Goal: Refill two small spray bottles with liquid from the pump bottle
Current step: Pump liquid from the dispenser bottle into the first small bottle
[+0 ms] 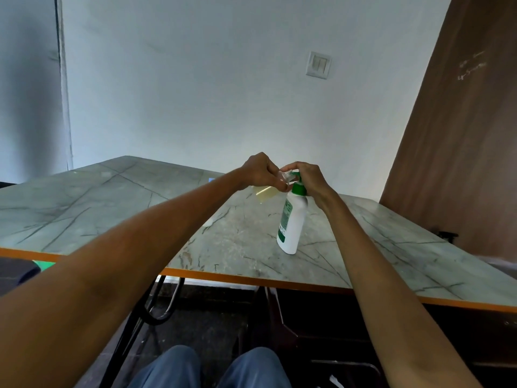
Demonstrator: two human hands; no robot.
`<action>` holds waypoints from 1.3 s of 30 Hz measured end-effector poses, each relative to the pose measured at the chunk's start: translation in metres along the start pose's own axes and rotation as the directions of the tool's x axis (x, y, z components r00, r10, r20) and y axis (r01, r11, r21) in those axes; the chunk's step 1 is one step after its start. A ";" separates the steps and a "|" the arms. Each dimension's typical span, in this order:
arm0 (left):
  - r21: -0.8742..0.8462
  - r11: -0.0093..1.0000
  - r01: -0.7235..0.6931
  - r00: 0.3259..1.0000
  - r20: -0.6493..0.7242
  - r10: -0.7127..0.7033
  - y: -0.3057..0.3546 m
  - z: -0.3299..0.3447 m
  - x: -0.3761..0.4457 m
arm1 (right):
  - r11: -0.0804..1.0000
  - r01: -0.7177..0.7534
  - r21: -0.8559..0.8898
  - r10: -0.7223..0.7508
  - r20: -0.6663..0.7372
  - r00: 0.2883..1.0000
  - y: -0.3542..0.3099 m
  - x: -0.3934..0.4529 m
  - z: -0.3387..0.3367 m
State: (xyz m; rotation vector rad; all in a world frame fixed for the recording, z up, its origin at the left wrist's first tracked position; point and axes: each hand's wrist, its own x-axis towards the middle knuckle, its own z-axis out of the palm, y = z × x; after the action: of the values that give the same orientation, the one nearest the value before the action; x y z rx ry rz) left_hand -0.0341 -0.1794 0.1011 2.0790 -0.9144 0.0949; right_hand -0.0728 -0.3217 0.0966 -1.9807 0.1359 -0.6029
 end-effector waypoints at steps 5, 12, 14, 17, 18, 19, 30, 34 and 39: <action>0.006 1.000 -0.005 1.000 -0.006 0.006 0.001 -0.003 0.001 | 0.999 -0.018 0.034 0.017 0.018 1.000 -0.005 -0.002 0.000; -0.015 1.000 0.012 1.000 0.003 -0.012 -0.002 0.002 -0.002 | 0.999 0.025 -0.028 -0.026 -0.026 0.999 0.003 -0.005 0.004; -0.028 0.999 0.018 1.000 -0.008 -0.018 -0.002 0.003 -0.002 | 0.999 0.016 -0.032 -0.017 -0.017 1.000 0.002 -0.004 0.003; -0.053 0.998 0.024 0.999 -0.030 -0.026 0.001 0.003 -0.003 | 1.000 0.027 0.016 -0.026 -0.060 0.998 0.000 -0.003 0.004; -0.062 0.998 0.027 0.999 -0.038 -0.029 0.002 0.002 -0.003 | 0.999 0.032 0.036 -0.028 -0.098 0.995 0.000 -0.002 0.005; -0.069 0.997 0.030 0.999 -0.043 -0.033 0.003 0.002 -0.003 | 0.997 0.041 0.065 -0.032 -0.139 0.990 0.001 -0.002 0.006; -0.116 0.990 0.078 0.993 -0.077 -0.087 -0.001 0.004 -0.006 | 0.822 0.475 -0.315 -0.569 -0.414 0.710 0.041 -0.040 0.017; -0.142 0.987 0.070 0.992 -0.091 -0.083 0.000 0.005 -0.005 | 0.759 0.492 -0.426 -0.643 -0.376 0.667 0.047 -0.038 0.014; -0.116 0.992 0.049 0.994 -0.088 -0.060 0.007 0.007 -0.005 | 0.739 0.486 -0.467 -0.664 -0.379 0.645 0.048 -0.039 0.018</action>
State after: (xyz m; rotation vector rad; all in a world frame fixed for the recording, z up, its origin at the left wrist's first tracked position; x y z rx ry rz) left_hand -0.0437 -0.1844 0.1000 1.9763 -0.7892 0.1059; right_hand -0.0905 -0.3165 0.0352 -2.1172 -0.0980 -1.6595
